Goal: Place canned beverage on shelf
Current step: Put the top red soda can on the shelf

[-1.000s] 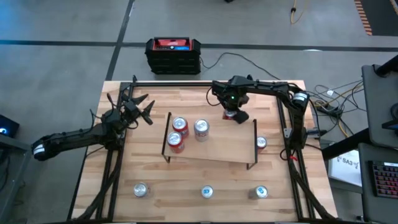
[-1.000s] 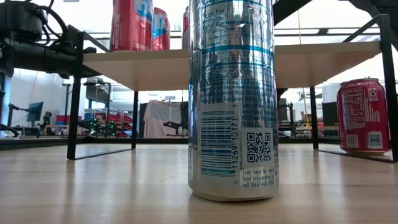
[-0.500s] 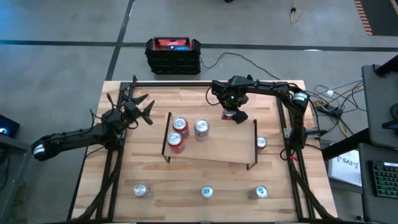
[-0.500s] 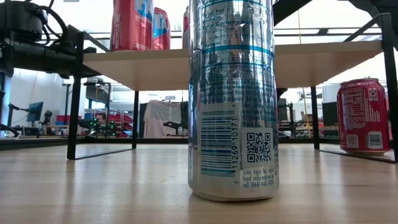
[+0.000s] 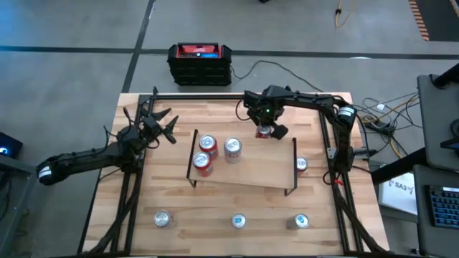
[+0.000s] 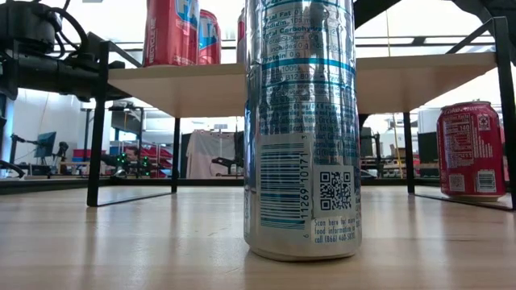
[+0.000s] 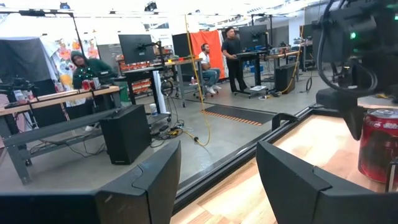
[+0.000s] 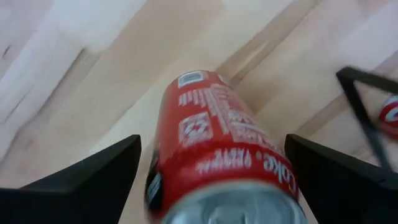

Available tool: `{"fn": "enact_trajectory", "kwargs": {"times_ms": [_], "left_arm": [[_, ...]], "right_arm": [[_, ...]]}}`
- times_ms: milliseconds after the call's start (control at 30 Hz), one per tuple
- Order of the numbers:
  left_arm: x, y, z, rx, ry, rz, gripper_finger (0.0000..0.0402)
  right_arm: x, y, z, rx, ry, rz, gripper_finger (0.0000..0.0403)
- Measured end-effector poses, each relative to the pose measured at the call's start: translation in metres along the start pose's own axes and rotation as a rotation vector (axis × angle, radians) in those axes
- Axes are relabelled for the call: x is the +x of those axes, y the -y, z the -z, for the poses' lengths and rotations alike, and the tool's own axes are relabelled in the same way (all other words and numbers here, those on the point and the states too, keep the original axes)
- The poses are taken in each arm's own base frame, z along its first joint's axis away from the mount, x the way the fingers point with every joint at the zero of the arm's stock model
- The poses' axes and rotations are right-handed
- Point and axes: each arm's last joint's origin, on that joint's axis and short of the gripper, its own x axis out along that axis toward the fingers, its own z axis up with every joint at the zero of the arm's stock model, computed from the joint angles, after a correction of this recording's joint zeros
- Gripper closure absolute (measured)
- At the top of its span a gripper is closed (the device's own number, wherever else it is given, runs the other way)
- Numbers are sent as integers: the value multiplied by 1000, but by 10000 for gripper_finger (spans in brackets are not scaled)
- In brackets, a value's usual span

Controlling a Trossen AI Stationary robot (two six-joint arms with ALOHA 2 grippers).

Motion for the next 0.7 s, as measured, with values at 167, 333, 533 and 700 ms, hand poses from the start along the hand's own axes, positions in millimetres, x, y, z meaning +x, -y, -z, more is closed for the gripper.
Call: {"fn": "enact_trajectory", "kwargs": {"times_ms": [167,333,533,700], "left_arm": [[0,0,0,0,0,0,207],[0,0,0,0,0,0,207],[0,0,0,0,0,0,207],[0,0,0,0,0,0,207]], "right_arm": [[-17,-2,0,-117,1,-11,14],[-23,1,0,-267,11,18,5],[-22,2,0,-390,4,36,3],[-22,2,0,-522,0,36,3]]}}
